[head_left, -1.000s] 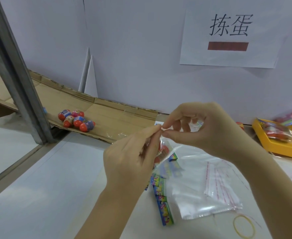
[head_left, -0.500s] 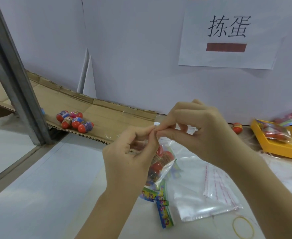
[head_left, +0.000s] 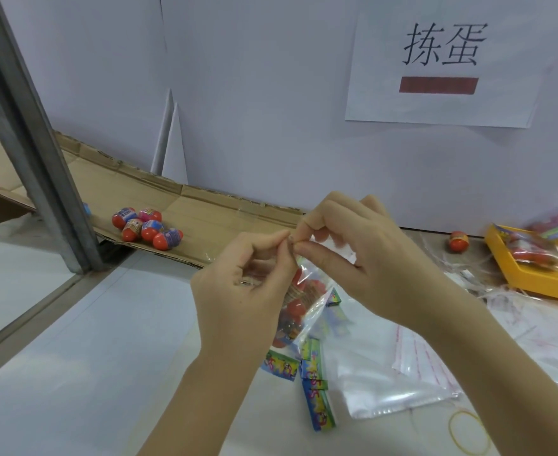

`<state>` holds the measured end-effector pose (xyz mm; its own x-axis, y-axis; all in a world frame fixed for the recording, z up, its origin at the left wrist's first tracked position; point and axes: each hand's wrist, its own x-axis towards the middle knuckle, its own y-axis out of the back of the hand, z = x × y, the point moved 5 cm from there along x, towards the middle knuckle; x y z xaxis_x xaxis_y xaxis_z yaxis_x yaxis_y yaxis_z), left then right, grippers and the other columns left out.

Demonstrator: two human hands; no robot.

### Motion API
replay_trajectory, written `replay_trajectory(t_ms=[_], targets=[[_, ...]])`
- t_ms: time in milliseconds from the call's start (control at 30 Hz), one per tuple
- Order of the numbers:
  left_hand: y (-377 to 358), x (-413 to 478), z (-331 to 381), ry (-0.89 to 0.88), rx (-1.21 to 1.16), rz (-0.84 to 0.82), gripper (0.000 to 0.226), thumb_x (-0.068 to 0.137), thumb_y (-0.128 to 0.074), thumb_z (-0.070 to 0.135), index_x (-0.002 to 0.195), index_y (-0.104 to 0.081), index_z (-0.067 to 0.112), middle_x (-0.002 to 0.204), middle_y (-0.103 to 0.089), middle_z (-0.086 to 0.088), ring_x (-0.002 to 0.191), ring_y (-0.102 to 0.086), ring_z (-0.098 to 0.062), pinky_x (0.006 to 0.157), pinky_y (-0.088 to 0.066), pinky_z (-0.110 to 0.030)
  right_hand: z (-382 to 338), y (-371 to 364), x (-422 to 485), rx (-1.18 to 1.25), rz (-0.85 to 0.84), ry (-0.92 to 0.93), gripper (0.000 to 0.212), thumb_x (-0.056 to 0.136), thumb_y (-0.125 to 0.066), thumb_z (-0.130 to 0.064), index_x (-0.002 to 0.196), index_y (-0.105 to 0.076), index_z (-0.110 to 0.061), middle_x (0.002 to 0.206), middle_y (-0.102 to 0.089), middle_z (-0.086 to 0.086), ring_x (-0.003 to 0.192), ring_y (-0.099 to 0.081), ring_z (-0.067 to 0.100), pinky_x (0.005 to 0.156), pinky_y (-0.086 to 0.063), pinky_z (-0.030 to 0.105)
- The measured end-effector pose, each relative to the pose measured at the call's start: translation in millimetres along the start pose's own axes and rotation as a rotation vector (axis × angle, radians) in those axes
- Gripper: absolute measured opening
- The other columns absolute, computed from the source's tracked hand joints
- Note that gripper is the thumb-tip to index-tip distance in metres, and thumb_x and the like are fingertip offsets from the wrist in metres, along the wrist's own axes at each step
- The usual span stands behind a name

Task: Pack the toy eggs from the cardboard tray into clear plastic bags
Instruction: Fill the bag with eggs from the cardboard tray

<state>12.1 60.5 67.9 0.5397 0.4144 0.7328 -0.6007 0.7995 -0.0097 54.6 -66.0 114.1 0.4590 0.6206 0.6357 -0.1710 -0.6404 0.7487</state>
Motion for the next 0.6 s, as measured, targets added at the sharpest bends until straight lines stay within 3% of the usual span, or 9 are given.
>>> replay_trajectory(t_ms=[100,233,433,533,600], targets=[[-0.8,-0.5,0.7,-0.010,0.014,-0.012,0.013,0.082,-0.069,0.023,0.088,-0.066,0.034,0.074,-0.069,0.022,0.065,-0.064,0.002,0.062,-0.047,-0.009,3.0,2.7,-0.3,0.044,-0.002,-0.003,0.005,0.089,-0.058,-0.033,0.090,-0.059,-0.028,0.086,-0.054,-0.016,0.072,-0.042,-0.011,0.081,-0.031,0.020],[-0.9,-2.0,0.7,-0.039,0.047,-0.006,0.018,0.080,-0.068,0.011,0.089,-0.068,0.027,0.074,-0.067,0.020,0.065,-0.064,0.000,0.062,-0.050,-0.013,3.7,4.8,0.5,0.077,-0.003,0.001,0.011,0.087,-0.060,-0.034,0.087,-0.050,-0.038,0.088,-0.063,-0.014,0.066,-0.044,-0.002,0.080,-0.031,0.021],[-1.1,-2.4,-1.6,-0.031,0.041,0.018,0.018,0.081,-0.068,0.010,0.088,-0.068,0.027,0.074,-0.067,0.018,0.064,-0.063,0.001,0.062,-0.049,-0.012,0.4,-1.4,-2.4,-0.010,-0.010,0.011,0.008,0.090,-0.058,-0.024,0.088,-0.063,-0.018,0.088,-0.060,-0.012,0.076,-0.039,-0.016,0.079,-0.033,0.023],[0.1,-2.2,-2.0,-0.042,0.041,0.020,0.019,0.081,-0.070,0.013,0.087,-0.066,0.030,0.069,-0.066,0.021,0.064,-0.063,0.003,0.062,-0.048,-0.010,-3.7,-5.5,-2.6,-0.083,-0.015,0.019,0.014,0.092,-0.050,-0.022,0.088,-0.060,-0.014,0.084,-0.058,-0.006,0.071,-0.035,-0.001,0.078,-0.035,0.031],[-0.1,-2.6,-1.2,-0.063,0.061,0.003,0.015,0.082,-0.070,0.021,0.088,-0.065,0.033,0.067,-0.066,0.012,0.064,-0.062,0.003,0.060,-0.048,-0.012,-5.1,-6.6,-2.1,-0.116,-0.017,0.012,0.019,0.089,-0.044,-0.023,0.087,-0.059,-0.011,0.082,-0.057,-0.003,0.073,-0.035,0.006,0.077,-0.035,0.034]])
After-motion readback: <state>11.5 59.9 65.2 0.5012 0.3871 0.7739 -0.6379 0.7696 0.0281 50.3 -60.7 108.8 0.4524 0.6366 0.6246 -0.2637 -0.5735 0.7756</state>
